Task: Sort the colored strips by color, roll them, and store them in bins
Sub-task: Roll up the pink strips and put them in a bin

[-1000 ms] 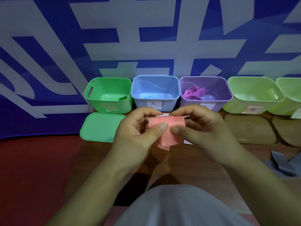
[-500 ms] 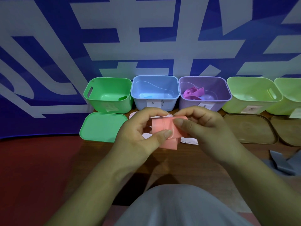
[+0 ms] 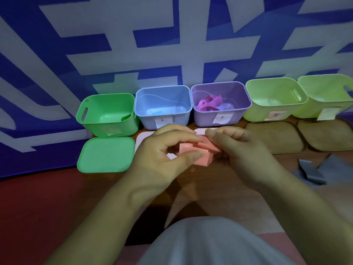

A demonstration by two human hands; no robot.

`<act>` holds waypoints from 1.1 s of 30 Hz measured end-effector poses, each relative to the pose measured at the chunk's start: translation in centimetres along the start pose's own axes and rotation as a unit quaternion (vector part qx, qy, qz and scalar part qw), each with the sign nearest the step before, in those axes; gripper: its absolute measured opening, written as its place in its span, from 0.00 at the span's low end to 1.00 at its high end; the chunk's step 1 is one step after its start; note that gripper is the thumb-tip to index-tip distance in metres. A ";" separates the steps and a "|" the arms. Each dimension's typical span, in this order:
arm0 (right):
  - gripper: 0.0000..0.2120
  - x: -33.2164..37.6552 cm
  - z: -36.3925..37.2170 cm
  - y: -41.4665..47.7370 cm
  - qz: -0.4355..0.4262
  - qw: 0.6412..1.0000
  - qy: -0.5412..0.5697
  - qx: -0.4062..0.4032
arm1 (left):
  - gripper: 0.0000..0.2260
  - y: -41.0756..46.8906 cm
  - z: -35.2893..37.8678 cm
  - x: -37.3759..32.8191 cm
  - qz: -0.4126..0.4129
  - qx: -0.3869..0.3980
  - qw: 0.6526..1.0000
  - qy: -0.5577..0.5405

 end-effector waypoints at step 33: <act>0.12 -9.0 -40.1 12.4 0.001 0.913 -0.376 -0.159 | 0.11 36.7 30.4 2.8 0.008 0.249 0.888 0.388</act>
Point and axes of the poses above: each hand's wrist, its own y-axis towards the middle knuckle, its own z-axis out of the palm, x = y × z, the point moved 2 cm from there along y, towards the middle knuckle, and after that the axes turned 12 degrees about -z, right-handed, at the moved point
